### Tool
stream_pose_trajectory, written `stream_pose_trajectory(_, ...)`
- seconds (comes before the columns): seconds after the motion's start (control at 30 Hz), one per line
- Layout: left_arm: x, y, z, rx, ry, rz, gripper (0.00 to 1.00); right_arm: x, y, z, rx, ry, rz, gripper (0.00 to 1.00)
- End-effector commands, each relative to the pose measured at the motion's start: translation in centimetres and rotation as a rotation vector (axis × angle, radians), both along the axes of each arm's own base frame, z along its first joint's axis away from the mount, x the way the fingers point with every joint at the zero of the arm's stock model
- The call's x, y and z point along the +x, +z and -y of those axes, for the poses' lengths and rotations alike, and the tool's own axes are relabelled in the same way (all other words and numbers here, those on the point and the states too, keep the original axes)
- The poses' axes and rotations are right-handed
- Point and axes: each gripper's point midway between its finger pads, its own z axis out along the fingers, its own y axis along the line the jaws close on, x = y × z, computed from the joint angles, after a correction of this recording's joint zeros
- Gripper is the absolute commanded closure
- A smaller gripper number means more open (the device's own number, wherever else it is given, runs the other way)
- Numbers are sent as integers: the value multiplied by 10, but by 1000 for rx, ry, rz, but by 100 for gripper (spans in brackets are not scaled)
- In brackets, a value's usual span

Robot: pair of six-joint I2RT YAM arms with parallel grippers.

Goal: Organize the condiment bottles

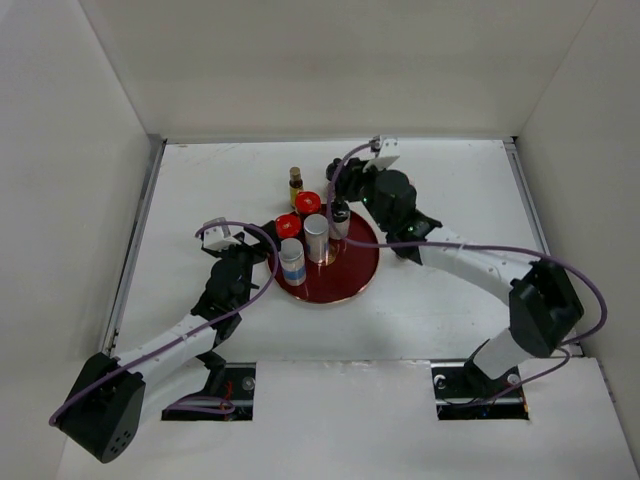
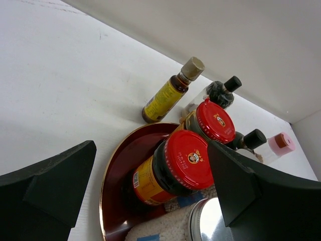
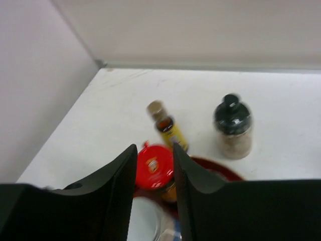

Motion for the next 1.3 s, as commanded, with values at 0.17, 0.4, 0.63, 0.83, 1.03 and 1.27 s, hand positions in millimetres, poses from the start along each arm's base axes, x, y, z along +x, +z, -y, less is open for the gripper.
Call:
stream_pose_trajectory(0.17,-1,9,-3,-40,7,41,4,85,-22,20,-96,-81,-135,26)
stream_pose_trajectory(0.4,0,6,-4,-40,10,34,4,124,-59,7,-205,-65,-210,12)
stream_pose_trajectory(0.63,1,5,-5,-42,16,31,4,147,-86,-1,-249,-83,-245,12)
stream_pose_trajectory(0.83,2,5,-5,-45,15,31,4,161,-110,5,-288,-112,-294,11)
stream_pose_trajectory(1.03,1,6,-6,-48,16,35,4,165,-128,6,-315,-122,-325,13)
stream_pose_trajectory(1.27,3,4,-5,-48,13,27,4,170,-139,7,-322,-129,-336,20)
